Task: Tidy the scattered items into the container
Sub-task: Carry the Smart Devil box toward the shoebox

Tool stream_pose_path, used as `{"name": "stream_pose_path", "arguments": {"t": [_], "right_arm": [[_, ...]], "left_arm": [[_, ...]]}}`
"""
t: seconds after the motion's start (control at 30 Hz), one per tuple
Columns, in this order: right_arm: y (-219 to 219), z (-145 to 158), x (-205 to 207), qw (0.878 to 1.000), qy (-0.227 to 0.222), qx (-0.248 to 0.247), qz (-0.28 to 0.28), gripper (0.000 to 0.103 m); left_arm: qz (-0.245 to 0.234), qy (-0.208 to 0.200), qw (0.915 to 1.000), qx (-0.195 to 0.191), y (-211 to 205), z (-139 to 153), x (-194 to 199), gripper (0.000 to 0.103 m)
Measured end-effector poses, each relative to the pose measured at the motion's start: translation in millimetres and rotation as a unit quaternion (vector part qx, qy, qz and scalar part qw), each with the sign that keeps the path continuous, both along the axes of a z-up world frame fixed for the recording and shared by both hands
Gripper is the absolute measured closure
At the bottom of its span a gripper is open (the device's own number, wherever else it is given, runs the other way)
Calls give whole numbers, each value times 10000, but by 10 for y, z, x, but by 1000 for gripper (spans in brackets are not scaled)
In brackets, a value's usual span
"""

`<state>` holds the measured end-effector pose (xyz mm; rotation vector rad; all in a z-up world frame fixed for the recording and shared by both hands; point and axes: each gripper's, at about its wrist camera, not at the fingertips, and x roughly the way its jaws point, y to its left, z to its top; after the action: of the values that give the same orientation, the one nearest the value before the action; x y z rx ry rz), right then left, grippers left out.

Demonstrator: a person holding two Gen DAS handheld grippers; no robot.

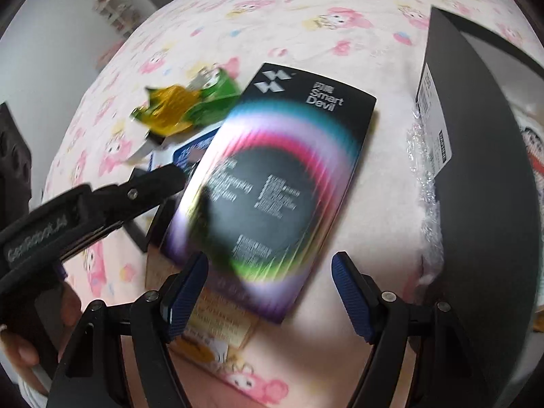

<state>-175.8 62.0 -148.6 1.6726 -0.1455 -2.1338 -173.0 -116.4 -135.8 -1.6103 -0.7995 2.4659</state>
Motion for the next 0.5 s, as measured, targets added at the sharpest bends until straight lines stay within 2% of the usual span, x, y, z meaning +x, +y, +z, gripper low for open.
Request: {"name": "stream_pose_path", "arguments": {"t": [0.07, 0.2, 0.33, 0.43, 0.5], "right_arm": [[11, -81, -23, 9996, -139, -240, -94, 30], [88, -166, 7, 9943, -461, -947, -181, 33], [146, -74, 128, 9970, -354, -690, -59, 33], [159, -18, 227, 9988, -314, -369, 106, 33], [116, 42, 263, 9995, -115, -204, 201, 33]], "left_arm": [[-115, -122, 9998, 120, 6, -53, -21, 68], [-164, -282, 9995, 21, 7, -37, 94, 68], [-340, -591, 9971, 329, 72, -109, 250, 68], [-412, -341, 9983, 248, 128, -12, 312, 68], [-310, -210, 9991, 186, 119, 15, 281, 68]]}}
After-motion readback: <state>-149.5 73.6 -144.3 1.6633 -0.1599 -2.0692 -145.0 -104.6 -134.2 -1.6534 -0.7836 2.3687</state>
